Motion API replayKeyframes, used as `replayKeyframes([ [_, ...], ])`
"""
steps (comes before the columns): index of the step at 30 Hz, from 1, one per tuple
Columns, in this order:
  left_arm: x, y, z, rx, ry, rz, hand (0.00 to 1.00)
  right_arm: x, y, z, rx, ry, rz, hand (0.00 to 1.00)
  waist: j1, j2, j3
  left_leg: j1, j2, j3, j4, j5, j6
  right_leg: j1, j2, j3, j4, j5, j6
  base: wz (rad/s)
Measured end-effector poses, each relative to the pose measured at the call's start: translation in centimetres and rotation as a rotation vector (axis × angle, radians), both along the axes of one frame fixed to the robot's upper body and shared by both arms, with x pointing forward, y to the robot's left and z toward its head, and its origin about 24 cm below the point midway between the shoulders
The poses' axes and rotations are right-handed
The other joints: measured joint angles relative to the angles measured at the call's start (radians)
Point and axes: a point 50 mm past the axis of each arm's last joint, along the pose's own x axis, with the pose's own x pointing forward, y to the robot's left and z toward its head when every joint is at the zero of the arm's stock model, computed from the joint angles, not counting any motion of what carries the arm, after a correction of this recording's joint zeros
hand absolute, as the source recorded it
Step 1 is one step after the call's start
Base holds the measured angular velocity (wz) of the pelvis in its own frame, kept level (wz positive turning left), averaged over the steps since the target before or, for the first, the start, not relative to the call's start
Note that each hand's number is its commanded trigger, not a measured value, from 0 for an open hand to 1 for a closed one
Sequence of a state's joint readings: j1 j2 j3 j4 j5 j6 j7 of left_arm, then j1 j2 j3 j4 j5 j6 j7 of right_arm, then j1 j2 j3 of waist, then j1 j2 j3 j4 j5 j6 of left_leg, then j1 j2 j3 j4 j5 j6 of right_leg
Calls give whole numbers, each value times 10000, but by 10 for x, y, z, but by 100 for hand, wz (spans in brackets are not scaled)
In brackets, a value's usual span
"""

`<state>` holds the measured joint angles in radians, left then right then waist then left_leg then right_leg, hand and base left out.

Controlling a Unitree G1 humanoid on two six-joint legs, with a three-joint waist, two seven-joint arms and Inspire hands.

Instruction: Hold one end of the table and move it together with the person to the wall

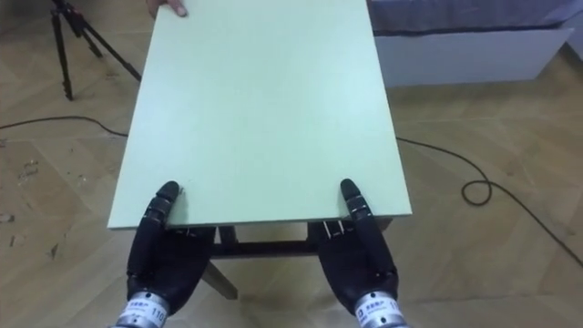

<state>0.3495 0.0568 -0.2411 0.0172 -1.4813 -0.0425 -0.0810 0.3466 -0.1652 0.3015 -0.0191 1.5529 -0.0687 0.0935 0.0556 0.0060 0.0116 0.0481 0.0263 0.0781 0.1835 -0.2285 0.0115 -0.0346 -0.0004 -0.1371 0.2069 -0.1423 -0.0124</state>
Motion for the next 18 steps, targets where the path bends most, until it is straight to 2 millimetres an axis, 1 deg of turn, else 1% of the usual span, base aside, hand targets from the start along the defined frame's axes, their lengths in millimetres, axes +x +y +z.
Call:
replayKeyframes([
  [6,-1,1,0,84,-9,-65,100,-5,1,-2,125,-3,-16,100,29,-11,5,-163,-1,2,107,0,0,-113,-16,-16,142,0,-1,0],
  [10,-1,3,1,274,-58,71,100,-10,6,-4,435,10,14,100,55,-49,24,-358,24,-9,434,-30,-34,-224,-1,-14,310,-7,-48,1],
  [12,-1,5,1,355,-123,37,100,-13,8,-5,678,-3,36,100,208,-61,30,-462,83,-23,766,-132,-100,-321,37,-2,465,-48,-114,-2],
  [13,-1,6,1,403,-160,7,100,-14,9,-5,737,-24,78,100,275,-70,44,-701,145,-38,1170,-209,-166,-461,46,-42,682,-107,-208,-3],
  [14,-1,6,1,375,-146,-17,100,-14,9,-5,730,-8,115,100,286,-95,58,-1029,187,-120,1781,-256,-241,-590,60,-47,895,-164,-291,0],
  [15,-2,5,1,350,-122,-70,100,-15,10,-6,732,19,120,100,286,-99,59,-1225,207,-189,2141,-259,-247,-610,78,-52,936,-184,-326,8],
  [16,-2,5,1,329,-120,-94,100,-15,10,-6,762,27,111,100,314,-90,59,-1767,286,-299,3114,-255,-256,-724,144,-51,1066,-248,-430,0],
  [17,-2,5,1,367,-122,-132,100,-15,9,-6,754,24,138,100,430,-24,79,-2373,498,-292,4246,-216,-318,-887,306,-23,1124,-285,-555,-7],
  [18,-2,6,1,358,-110,-131,100,-15,9,-6,750,29,149,100,514,-6,83,-2672,596,-319,4809,-150,-425,-971,385,9,1220,-333,-660,-20],
])
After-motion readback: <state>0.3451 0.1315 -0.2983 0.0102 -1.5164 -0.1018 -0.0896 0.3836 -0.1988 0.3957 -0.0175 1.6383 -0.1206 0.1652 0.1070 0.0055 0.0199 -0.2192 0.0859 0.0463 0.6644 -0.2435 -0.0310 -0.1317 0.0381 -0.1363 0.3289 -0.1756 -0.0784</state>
